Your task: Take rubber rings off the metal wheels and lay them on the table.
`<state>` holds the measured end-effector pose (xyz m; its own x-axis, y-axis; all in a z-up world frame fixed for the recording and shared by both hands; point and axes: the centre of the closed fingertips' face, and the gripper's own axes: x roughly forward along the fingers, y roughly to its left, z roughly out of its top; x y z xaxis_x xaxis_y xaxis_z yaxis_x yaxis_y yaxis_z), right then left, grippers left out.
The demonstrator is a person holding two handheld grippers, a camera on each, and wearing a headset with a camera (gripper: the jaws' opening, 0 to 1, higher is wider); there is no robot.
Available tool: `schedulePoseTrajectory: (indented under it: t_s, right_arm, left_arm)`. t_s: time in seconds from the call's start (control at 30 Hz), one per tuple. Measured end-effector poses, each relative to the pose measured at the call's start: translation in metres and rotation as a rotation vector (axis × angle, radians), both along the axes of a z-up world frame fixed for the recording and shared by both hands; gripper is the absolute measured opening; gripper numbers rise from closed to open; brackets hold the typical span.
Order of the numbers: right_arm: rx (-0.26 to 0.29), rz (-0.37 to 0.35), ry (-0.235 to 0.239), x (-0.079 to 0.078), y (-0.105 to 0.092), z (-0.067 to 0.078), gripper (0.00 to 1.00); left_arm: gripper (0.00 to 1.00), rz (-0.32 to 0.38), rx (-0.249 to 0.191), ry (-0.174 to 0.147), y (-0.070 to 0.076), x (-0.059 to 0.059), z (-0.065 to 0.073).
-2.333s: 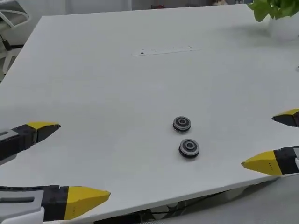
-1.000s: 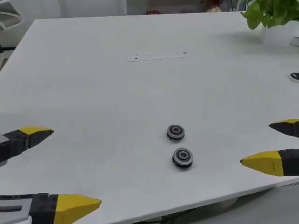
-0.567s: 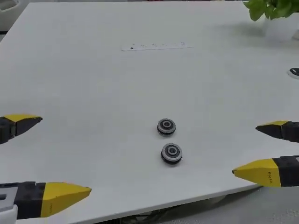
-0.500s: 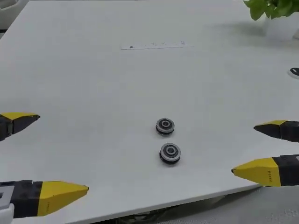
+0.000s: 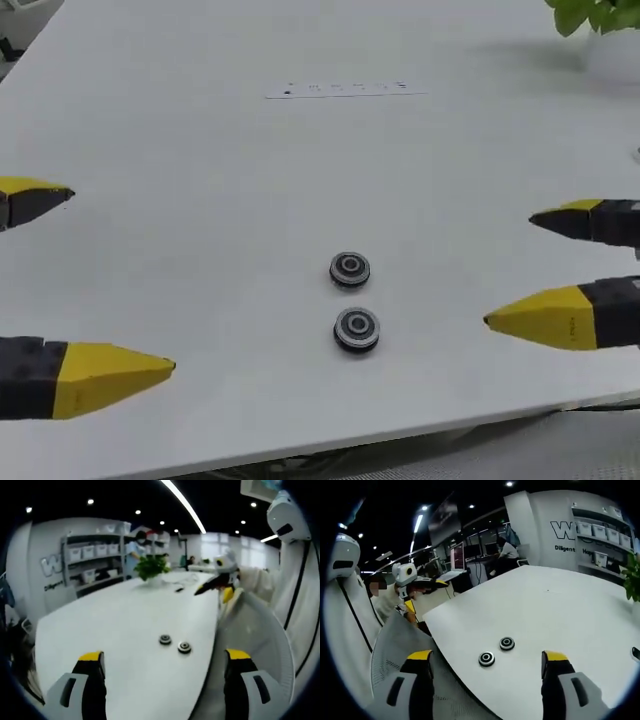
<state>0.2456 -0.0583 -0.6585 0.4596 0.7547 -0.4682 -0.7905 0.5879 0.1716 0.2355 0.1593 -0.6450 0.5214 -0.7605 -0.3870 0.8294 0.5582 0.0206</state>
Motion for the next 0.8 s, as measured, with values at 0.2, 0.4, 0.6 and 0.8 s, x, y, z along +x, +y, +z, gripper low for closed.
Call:
schedulePoseTrajectory:
  t_s: [0.2, 0.4, 0.6, 0.8]
  right_arm:
    - [0.018, 0.042, -0.065, 0.024, 0.008, 0.021, 0.83]
    - [0.045, 0.088, -0.123, 0.049, 0.019, 0.037, 0.77]
    - [0.114, 0.118, -0.145, 0.072, 0.036, 0.046, 0.69]
    - [0.165, 0.149, -0.143, 0.083, 0.051, 0.038, 0.64]
  left_arm:
    - [1.00, -0.036, 0.004, -0.064, -0.012, 0.018, 0.022]
    - [0.98, -0.058, -0.045, -0.082, -0.028, 0.035, 0.034]
    - [0.87, -0.111, -0.074, -0.074, -0.049, 0.050, 0.041]
    - [0.83, -0.163, -0.167, -0.103, -0.080, 0.067, 0.053]
